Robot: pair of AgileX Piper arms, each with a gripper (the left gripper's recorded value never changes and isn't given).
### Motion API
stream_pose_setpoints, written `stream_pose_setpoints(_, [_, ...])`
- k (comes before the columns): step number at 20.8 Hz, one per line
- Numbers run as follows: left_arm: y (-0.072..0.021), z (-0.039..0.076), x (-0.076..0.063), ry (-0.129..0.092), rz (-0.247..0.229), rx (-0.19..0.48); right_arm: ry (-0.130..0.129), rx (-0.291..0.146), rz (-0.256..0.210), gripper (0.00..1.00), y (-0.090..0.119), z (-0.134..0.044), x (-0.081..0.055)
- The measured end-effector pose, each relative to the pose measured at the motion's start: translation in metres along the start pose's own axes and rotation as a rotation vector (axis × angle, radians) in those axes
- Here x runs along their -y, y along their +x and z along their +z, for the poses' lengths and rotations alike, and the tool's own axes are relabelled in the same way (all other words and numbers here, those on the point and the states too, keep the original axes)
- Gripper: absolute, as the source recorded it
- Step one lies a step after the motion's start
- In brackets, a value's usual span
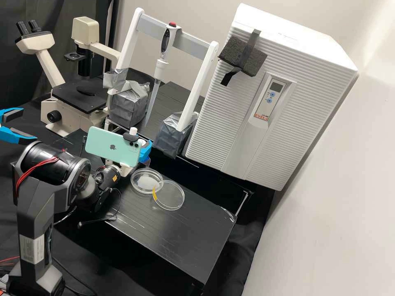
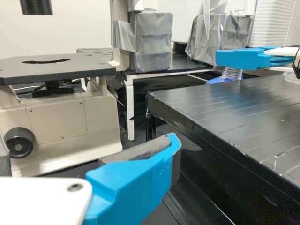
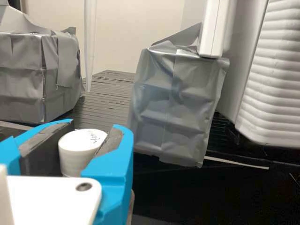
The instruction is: Close the bottle
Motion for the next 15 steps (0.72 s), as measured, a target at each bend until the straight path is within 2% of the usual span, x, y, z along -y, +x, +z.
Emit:
stream_pose_setpoints(13, [0.0000,0.0000,0.0000,0.000,0.000,0.000,0.000,0.000,0.000,0.00,0.0000,0.0000,0.0000])
stream_pose_setpoints(14, [0.0000,0.0000,0.0000,0.000,0.000,0.000,0.000,0.000,0.000,1.00,0.0000,0.0000,0.0000])
stream_pose_setpoints(15, [0.0000,0.0000,0.0000,0.000,0.000,0.000,0.000,0.000,0.000,1.00,0.0000,0.0000,0.0000])
